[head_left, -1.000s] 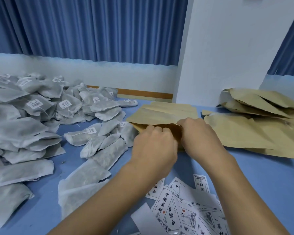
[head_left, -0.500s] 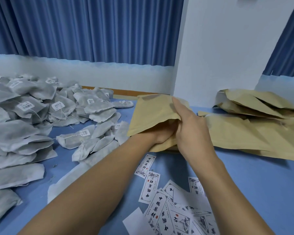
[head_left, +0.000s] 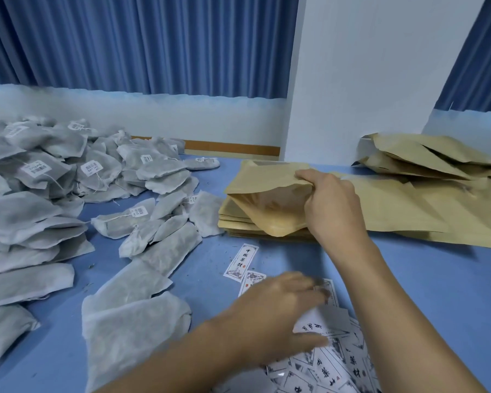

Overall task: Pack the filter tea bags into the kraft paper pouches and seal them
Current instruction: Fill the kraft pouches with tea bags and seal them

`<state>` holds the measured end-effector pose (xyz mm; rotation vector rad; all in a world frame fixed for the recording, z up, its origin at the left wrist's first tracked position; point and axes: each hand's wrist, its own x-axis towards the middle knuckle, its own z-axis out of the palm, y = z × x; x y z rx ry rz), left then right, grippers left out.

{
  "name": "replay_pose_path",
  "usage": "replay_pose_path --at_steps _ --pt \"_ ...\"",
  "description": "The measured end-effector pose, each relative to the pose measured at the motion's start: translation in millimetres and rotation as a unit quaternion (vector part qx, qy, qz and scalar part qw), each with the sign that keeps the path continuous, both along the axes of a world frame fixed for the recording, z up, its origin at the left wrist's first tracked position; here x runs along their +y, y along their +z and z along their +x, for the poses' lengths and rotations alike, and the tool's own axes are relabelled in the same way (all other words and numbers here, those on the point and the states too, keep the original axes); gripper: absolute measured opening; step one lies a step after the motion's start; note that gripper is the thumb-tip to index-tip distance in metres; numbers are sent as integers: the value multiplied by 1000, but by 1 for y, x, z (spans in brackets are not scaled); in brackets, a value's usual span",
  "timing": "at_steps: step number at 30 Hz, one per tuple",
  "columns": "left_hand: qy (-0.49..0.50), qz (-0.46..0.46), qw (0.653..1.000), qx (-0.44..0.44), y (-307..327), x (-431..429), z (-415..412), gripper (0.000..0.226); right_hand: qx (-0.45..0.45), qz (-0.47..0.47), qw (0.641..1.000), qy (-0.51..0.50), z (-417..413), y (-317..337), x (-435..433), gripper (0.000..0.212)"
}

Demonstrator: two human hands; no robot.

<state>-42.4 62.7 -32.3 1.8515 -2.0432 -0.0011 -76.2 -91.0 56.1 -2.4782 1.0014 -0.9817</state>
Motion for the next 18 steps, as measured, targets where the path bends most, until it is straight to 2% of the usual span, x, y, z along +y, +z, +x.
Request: replay_pose_path --at_steps 2,7,10,12,14,16,17,18 --pt "-4 34 999 -31 -6 -2 -3 51 12 -5 1000 -2 1 -1 1 68" --pt "5 -6 986 -165 -6 1 -5 37 7 -5 1000 -13 -1 0 3 69" --pt "-13 -3 979 -203 -5 5 -8 29 16 -7 1000 -17 -1 1 3 70" --pt "-16 -28 980 -194 -6 7 -5 33 19 -4 1000 -17 -1 2 2 70" --pt "-1 -68 993 -97 -6 10 -2 27 18 -4 1000 -17 -2 1 2 70" --pt "60 -152 984 76 -2 12 0 21 19 -6 1000 -15 -2 2 1 70" --pt "103 -200 957 185 2 12 0 19 19 -5 1000 -16 -2 2 1 70" --pt "147 -246 911 297 8 10 2 18 18 -3 1000 -16 -2 3 0 70"
